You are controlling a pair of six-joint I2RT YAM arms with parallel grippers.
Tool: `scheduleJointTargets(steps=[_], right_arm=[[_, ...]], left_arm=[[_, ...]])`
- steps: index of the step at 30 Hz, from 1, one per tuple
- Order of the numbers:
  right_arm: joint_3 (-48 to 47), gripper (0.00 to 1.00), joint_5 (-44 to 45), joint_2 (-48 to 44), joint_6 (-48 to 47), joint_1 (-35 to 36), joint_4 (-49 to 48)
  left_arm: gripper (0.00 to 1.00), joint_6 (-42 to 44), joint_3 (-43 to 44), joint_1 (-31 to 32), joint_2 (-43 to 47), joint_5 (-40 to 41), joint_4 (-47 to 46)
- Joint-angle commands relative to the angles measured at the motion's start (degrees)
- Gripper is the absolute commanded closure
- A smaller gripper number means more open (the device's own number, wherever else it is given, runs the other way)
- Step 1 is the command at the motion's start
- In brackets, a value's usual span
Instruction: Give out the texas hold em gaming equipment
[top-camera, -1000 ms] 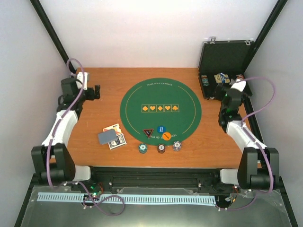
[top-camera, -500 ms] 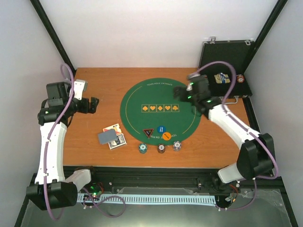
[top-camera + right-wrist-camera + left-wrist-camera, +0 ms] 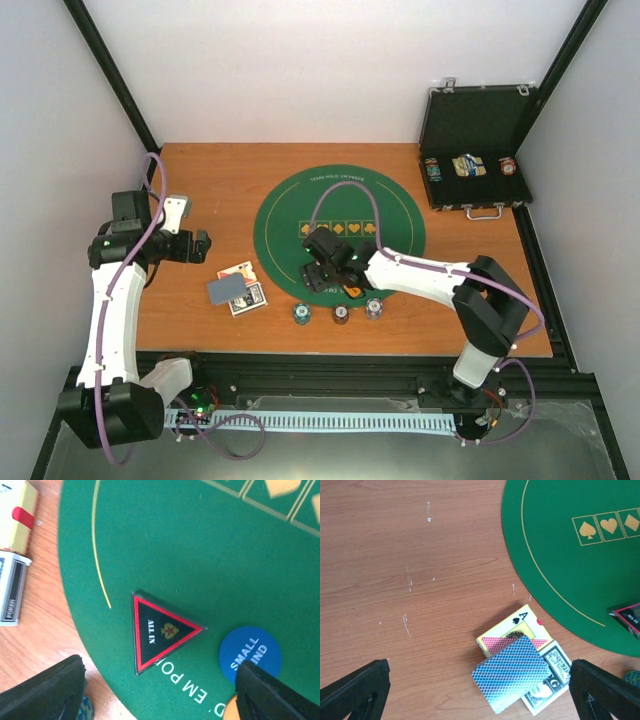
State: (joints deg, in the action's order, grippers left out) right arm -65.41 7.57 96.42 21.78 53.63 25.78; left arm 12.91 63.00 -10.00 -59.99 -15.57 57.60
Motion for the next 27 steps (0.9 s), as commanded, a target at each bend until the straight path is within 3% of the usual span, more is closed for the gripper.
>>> scheduleJointTargets(steps=[1,12,20,27], right_arm=[[0.85,0.22,0.91,3.18,3.08,1.84,1.40],[-1.41,0.44,0.49,12.03,3.06,2.71,0.79],[-5.16,0.48,2.28,16.81,2.18,2.50,1.01],[-8.48,0.58,2.23,20.20,0.97,1.33,1.49]], left_arm=[[0.00,0.48,0.61,-0.62,0.48,3.24,0.66],[0.00,-0.07,3.33,-0.58,-0.29,5.07,0.28],[0.00,0.91,6.11,-0.59,0.58,5.29,1.63],[0.00,0.97,6.32,-0.56,0.92,5.23,2.17]])
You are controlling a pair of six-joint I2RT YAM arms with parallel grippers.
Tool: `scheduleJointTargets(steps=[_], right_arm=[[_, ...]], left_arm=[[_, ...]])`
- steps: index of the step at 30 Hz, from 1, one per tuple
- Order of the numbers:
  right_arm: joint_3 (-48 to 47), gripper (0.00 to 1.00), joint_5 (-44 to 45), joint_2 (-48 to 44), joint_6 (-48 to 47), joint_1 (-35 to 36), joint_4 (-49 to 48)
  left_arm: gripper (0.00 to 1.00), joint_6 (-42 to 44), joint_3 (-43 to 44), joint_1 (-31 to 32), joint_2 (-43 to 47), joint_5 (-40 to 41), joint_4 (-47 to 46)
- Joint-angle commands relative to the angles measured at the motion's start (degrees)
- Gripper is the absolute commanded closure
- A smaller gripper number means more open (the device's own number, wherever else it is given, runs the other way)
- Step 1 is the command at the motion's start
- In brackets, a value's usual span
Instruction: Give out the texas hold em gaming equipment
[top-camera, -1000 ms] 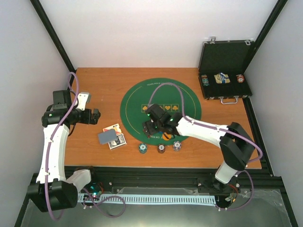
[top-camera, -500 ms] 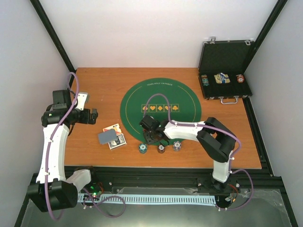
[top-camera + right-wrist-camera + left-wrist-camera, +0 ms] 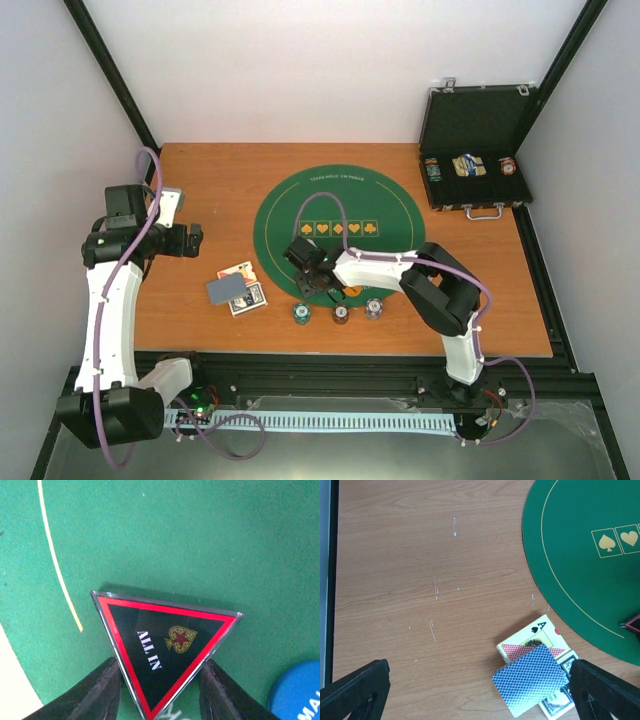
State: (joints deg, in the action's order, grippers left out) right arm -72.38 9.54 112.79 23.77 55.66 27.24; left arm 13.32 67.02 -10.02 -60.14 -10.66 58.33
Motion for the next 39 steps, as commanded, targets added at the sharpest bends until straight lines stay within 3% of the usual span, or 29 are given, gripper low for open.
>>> scheduleJointTargets(steps=[1,10,21,29,33,39], right_arm=[[-2.47,0.59,0.22,4.51,-1.41,-0.82,0.21],[-14.95,0.65,1.18,12.71,-4.52,-1.46,3.66],[-33.85,0.66,0.13,23.57,-4.69,-2.95,9.99],[-37.21,0.65,1.91,25.12,-3.62,-5.22,12.28],[-35.56,0.59,3.57,22.28,-3.75,-5.64,12.28],[-27.18,0.39,3.38,12.46,-5.50,-5.65,10.99]], left_arm=[[0.00,0.49,2.27,-0.53,1.15,0.35,1.49],[0.00,0.48,2.41,-0.54,1.27,0.68,2.38],[0.00,0.80,1.62,-0.55,1.68,2.12,3.93],[0.00,0.74,1.53,-0.59,1.82,1.44,4.10],[0.00,0.84,1.53,-0.58,1.79,1.43,3.91],[0.00,1.23,1.62,-0.54,1.76,0.97,3.98]])
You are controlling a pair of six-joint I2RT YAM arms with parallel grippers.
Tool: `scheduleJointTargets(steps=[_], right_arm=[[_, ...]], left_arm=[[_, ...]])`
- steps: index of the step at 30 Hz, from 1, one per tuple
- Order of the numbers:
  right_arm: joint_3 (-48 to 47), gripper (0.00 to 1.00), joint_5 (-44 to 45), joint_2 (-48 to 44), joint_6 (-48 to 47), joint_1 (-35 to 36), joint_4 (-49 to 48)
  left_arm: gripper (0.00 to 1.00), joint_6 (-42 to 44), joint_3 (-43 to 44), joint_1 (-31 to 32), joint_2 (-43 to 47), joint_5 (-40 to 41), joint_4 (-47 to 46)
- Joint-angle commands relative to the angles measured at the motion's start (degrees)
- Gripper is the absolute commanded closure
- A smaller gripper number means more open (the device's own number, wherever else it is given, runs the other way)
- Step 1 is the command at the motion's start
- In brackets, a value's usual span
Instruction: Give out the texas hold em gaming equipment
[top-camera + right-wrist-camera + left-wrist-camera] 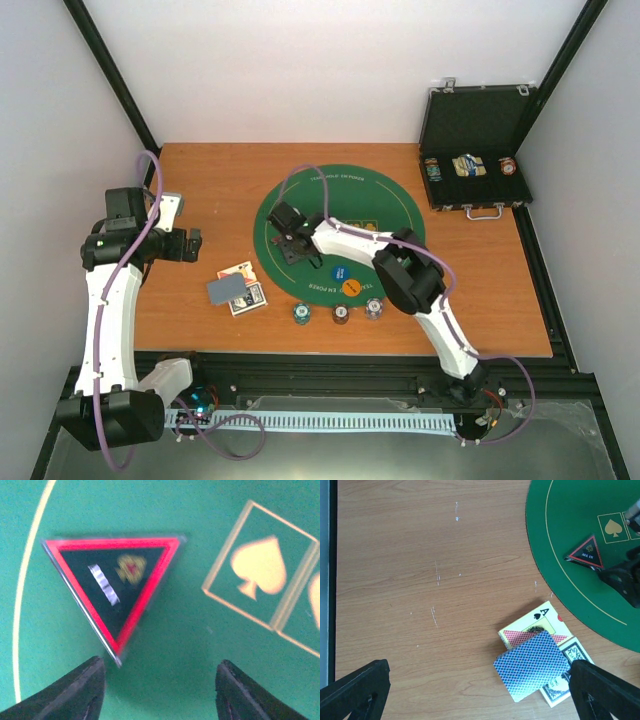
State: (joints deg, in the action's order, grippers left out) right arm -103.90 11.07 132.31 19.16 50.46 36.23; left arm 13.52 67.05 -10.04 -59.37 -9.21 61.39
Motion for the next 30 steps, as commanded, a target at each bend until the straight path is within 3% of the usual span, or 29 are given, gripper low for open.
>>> scheduleJointTargets(steps=[1,8,14,23,30], right_arm=[[6.08,0.38,2.09,-8.92,-0.92,-0.45,2.27],[25.18,0.34,2.56,-22.98,0.84,-0.66,-0.14],[36.00,0.33,2.19,-27.05,1.73,-2.38,-2.86],[37.99,0.34,-0.25,-26.27,0.42,-4.02,-4.25],[39.22,0.43,-2.57,-24.37,0.19,-5.47,-6.08]], left_arm=[[0.00,1.13,1.60,-0.52,1.01,-0.64,0.99],[0.00,1.20,2.05,-0.54,1.09,-2.24,1.28],[0.00,1.16,3.38,-0.54,0.52,-4.70,1.98],[0.00,1.25,4.55,-0.56,0.52,-5.87,2.33],[0.00,1.47,4.76,-0.57,0.52,-5.60,2.29]])
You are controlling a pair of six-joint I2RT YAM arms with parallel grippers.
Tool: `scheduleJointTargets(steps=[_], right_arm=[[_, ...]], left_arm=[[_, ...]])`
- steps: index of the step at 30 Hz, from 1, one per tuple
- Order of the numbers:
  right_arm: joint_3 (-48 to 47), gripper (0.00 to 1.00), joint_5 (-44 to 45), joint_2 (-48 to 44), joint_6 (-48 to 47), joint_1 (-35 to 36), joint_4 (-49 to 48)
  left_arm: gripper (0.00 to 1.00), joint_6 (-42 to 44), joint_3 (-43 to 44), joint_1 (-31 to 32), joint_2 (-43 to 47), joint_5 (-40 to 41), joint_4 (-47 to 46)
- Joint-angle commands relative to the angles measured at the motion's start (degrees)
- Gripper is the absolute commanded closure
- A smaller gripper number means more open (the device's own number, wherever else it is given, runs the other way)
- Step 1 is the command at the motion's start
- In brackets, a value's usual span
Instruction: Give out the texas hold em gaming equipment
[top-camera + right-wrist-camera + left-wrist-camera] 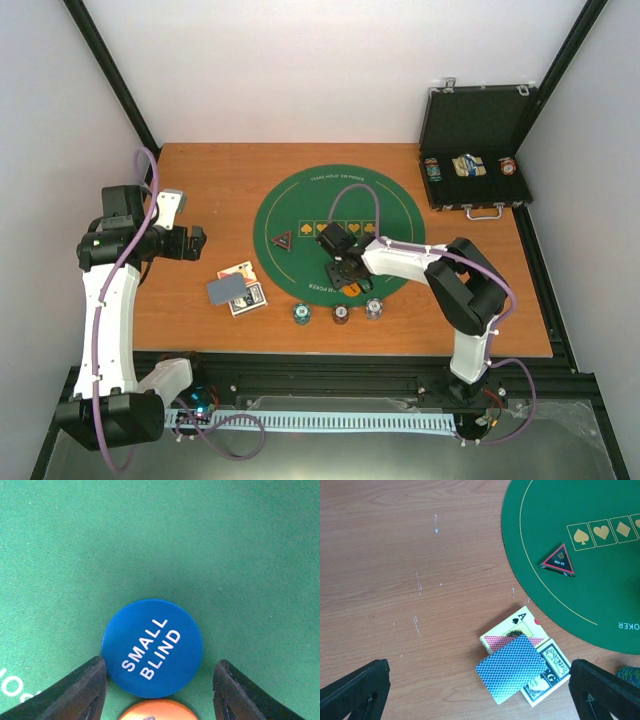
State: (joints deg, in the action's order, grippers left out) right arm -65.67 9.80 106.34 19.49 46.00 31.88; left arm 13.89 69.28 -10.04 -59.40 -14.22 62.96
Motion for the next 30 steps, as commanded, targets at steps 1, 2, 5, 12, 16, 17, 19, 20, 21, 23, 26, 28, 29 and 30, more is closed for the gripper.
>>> scheduleJointTargets(steps=[1,2,5,12,16,17,19,20,21,23,26,28,29,30], right_arm=[[1.13,0.45,-1.54,1.81,-0.10,-1.23,-1.97],[1.27,0.47,-1.81,2.03,-0.04,-1.46,-2.20],[1.34,0.54,-2.17,2.65,0.19,-2.19,-2.86],[-2.59,0.60,-1.13,5.76,-0.32,-5.39,-2.96],[-8.28,0.63,-1.47,9.91,-1.14,-8.59,-3.01],[-10.17,0.63,-1.48,11.29,-1.56,-9.17,-2.80],[-15.01,0.64,-1.30,14.64,-2.55,-10.20,-1.75],[-17.77,0.64,-1.31,16.33,-2.89,-10.67,-1.01],[-20.37,0.65,-1.31,17.95,-3.16,-11.28,-0.30],[-25.16,0.65,-1.25,20.95,-3.50,-12.27,0.79],[-31.93,0.65,-1.35,25.19,-4.08,-13.38,2.26],[-36.54,0.65,-1.46,28.68,-3.83,-14.32,3.66],[-38.81,0.65,-1.69,30.25,-3.64,-14.74,4.38],[-41.20,0.65,-1.70,31.69,-3.44,-15.13,5.09]], left_arm=[[0.00,1.11,2.45,-0.53,0.55,-0.59,0.67],[0.00,1.06,2.40,-0.57,0.55,-0.56,0.60],[0.00,1.05,2.27,-0.51,0.44,-0.36,0.41],[0.00,1.13,2.27,-0.56,0.39,0.10,0.39],[0.00,1.89,2.18,-0.55,0.43,0.36,0.90],[0.00,1.99,2.25,-0.59,0.36,0.48,1.12],[0.00,2.23,2.14,-0.56,0.10,0.57,1.35],[0.00,2.20,1.99,-0.59,0.08,0.56,1.44],[0.00,2.25,1.86,-0.53,0.15,0.61,1.46],[0.00,2.33,1.49,-0.56,0.32,0.80,1.34],[0.00,2.83,1.30,-0.53,0.32,0.90,1.53],[0.00,3.25,1.38,-0.55,0.18,1.01,1.63],[0.00,3.51,1.46,-0.59,0.08,1.00,1.64],[0.00,3.71,1.57,-0.49,-0.08,1.10,1.62]])
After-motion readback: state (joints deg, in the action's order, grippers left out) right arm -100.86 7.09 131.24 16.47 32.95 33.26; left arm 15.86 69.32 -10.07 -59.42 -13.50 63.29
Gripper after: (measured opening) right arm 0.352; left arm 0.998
